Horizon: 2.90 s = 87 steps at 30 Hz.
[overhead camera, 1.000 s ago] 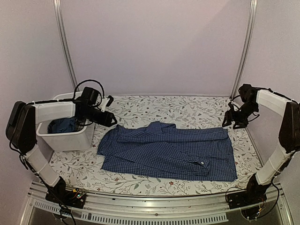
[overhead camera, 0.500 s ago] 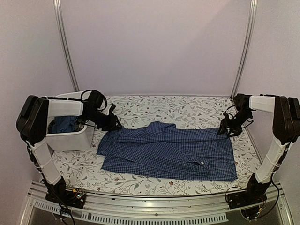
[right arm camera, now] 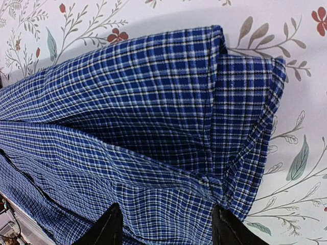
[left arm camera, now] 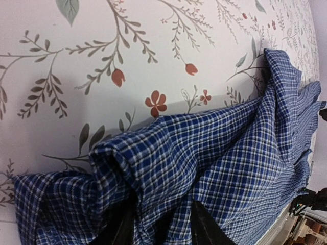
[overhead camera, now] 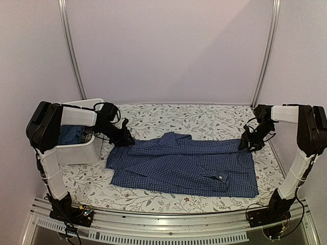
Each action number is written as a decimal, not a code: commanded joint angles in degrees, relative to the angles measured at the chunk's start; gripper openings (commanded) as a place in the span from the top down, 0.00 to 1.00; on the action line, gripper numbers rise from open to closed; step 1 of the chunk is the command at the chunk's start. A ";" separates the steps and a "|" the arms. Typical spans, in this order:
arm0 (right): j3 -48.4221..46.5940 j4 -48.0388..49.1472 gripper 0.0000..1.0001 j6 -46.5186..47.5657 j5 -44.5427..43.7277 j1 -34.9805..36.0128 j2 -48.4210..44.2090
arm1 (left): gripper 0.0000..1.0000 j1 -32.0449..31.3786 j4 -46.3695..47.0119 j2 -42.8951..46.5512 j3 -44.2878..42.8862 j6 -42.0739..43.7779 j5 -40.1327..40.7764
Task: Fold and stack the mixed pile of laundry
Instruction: Adjust the rectangle-folded shirt at the center of the board.
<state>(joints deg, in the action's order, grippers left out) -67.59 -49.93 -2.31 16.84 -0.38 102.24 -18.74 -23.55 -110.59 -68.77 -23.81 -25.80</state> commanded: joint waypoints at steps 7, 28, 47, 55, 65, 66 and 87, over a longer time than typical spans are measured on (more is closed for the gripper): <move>0.56 0.63 0.51 0.45 -0.76 0.00 -0.75 | 0.85 -0.27 -1.58 -3.57 -2.92 0.71 -1.47; 0.34 3.14 0.87 1.69 -0.01 -0.03 -5.91 | 0.90 5.46 1.63 -12.71 -14.43 -3.73 -2.88; -7.78 8.48 0.44 3.37 8.47 2.00 -0.49 | 0.47 0.07 1.52 -5.58 -19.58 6.03 -2.23; -9.09 8.44 0.44 3.30 10.54 3.46 2.32 | 0.37 -9.03 -8.52 -24.40 -48.65 14.33 -4.25; -7.22 8.87 0.44 2.57 11.70 3.52 1.91 | 0.27 -17.55 -10.16 -36.87 -57.97 16.92 1.39; -7.35 8.86 0.44 2.57 11.86 3.54 2.02 | 0.28 -17.88 -10.41 -37.83 -58.61 16.21 2.70; -5.58 11.93 0.44 -1.07 16.23 4.99 2.43 | 1.00 -13.24 4.76 -26.89 -55.60 7.83 1.11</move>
<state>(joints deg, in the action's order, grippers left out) -73.28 -40.66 -1.56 30.11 4.16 104.33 -35.44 -28.73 -146.34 -126.32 -11.29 -21.23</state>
